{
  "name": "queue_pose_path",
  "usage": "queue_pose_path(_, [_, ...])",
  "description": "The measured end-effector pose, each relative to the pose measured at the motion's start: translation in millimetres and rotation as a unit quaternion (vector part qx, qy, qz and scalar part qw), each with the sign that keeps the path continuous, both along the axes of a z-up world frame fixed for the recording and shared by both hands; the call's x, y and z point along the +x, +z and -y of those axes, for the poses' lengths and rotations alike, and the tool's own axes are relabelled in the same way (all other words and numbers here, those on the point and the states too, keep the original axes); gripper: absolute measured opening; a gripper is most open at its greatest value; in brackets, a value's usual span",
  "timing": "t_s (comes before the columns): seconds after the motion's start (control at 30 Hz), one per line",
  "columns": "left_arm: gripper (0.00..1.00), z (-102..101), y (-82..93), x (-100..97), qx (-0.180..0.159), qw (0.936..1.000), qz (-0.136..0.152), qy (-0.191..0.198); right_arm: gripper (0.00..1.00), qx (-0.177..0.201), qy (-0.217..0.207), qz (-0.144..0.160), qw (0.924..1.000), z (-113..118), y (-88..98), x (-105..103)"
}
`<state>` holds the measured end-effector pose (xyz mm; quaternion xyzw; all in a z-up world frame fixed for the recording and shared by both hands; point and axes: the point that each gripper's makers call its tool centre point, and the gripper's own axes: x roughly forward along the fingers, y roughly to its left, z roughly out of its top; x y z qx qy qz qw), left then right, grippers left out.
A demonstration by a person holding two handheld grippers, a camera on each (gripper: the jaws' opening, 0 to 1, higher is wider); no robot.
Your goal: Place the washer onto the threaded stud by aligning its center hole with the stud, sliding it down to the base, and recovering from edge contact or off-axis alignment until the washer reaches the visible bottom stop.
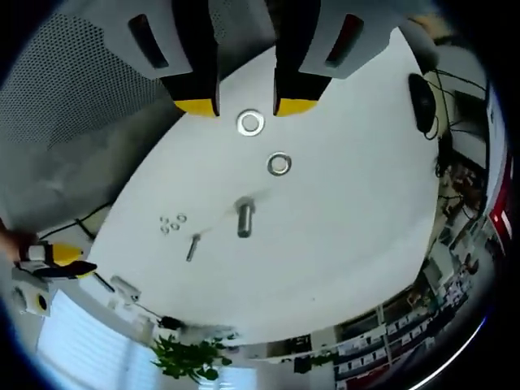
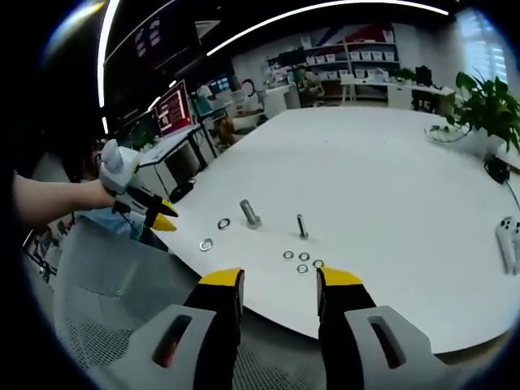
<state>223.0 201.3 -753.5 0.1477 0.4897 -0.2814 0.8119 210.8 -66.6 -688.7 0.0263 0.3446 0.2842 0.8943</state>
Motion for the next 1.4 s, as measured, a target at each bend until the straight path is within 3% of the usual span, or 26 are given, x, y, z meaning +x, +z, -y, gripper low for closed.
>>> queue_pose_path(0.57, [0.27,-2.4,-64.9,4.9,0.053,0.9943,-0.087,-0.031,0.38,0.002,-0.009,-0.001,1.0000,2.1,-0.3,0.8])
queue_pose_path(1.13, [0.27,10.6,-85.0,9.1,0.093,0.9868,-0.105,-0.082,0.37,0.003,-0.011,-0.002,0.9999,2.1,-0.4,0.3])
queue_pose_path(1.3, [0.21,6.3,-86.2,11.9,0.114,0.9833,-0.104,-0.097,0.37,0.005,-0.010,-0.002,0.9999,1.7,-0.4,0.1])
queue_pose_path(1.4, [0.21,6.2,-86.2,11.3,0.133,0.9776,-0.101,-0.128,0.37,0.006,-0.011,-0.002,0.9999,2.0,-0.2,0.3])
